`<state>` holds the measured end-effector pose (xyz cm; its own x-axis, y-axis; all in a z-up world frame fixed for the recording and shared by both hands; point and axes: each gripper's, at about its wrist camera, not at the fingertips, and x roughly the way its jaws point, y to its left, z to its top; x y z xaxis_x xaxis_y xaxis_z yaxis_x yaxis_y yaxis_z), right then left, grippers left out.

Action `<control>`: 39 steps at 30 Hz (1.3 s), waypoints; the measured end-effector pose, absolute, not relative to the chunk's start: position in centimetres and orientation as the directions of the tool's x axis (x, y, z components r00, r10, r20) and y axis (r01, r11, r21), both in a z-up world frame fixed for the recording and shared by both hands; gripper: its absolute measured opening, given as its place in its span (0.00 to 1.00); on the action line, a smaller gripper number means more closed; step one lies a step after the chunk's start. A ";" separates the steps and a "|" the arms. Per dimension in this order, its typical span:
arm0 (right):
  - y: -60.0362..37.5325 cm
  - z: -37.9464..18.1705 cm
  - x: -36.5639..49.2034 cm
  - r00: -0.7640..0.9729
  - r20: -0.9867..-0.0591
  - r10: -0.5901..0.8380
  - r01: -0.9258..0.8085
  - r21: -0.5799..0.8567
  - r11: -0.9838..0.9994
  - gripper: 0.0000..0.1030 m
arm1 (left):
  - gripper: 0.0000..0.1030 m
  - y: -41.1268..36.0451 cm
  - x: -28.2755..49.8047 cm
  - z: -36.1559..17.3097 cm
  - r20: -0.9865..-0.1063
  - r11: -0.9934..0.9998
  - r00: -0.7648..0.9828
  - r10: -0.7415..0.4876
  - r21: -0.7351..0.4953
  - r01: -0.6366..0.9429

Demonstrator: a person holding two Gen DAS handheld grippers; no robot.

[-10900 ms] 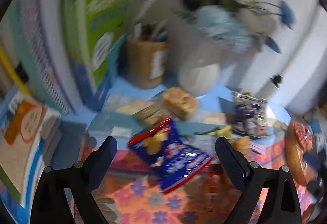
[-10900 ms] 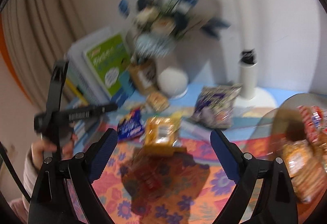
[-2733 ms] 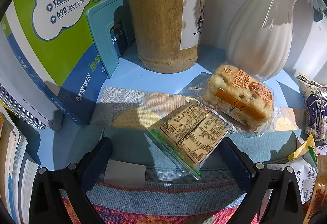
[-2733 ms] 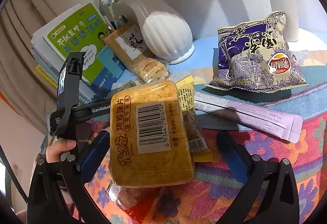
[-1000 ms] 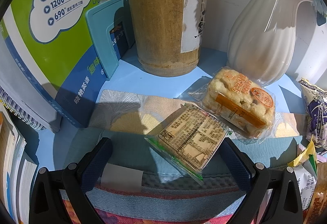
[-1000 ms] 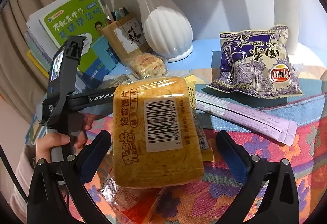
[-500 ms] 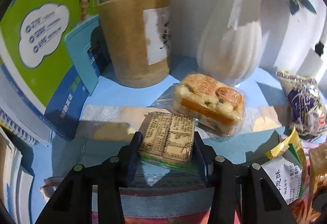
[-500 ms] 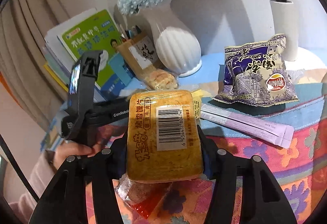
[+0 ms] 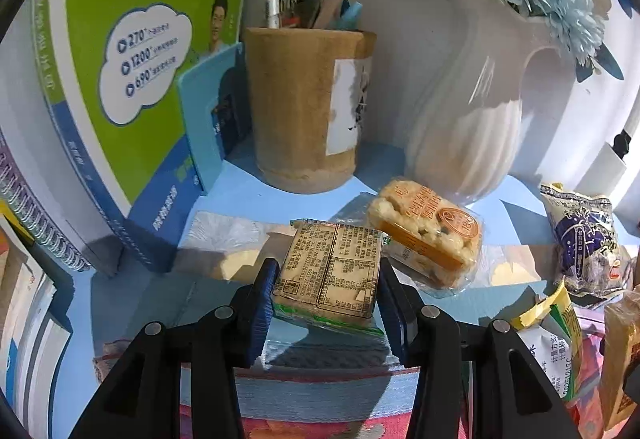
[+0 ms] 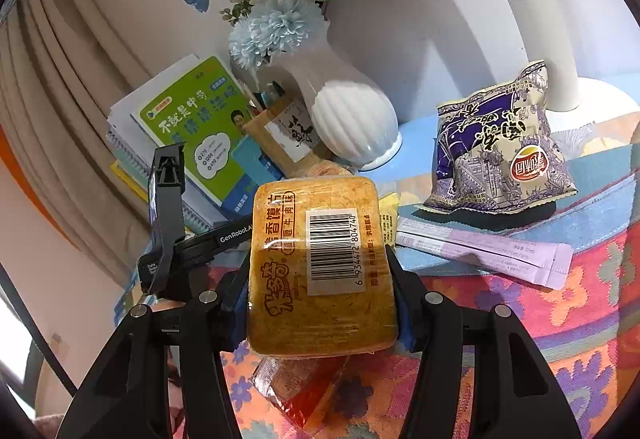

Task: Organize snacks
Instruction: 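Carry both packs over the amber bowl and open both tools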

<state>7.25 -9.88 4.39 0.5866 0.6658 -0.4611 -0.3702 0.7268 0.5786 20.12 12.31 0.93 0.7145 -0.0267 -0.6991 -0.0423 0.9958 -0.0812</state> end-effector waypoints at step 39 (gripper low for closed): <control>-40.7 15.2 2.4 0.728 -0.650 0.220 0.097 0.414 0.905 0.54 | 0.47 -25.3 4.6 13.8 -0.705 0.811 0.542 -0.458 -0.080 0.580</control>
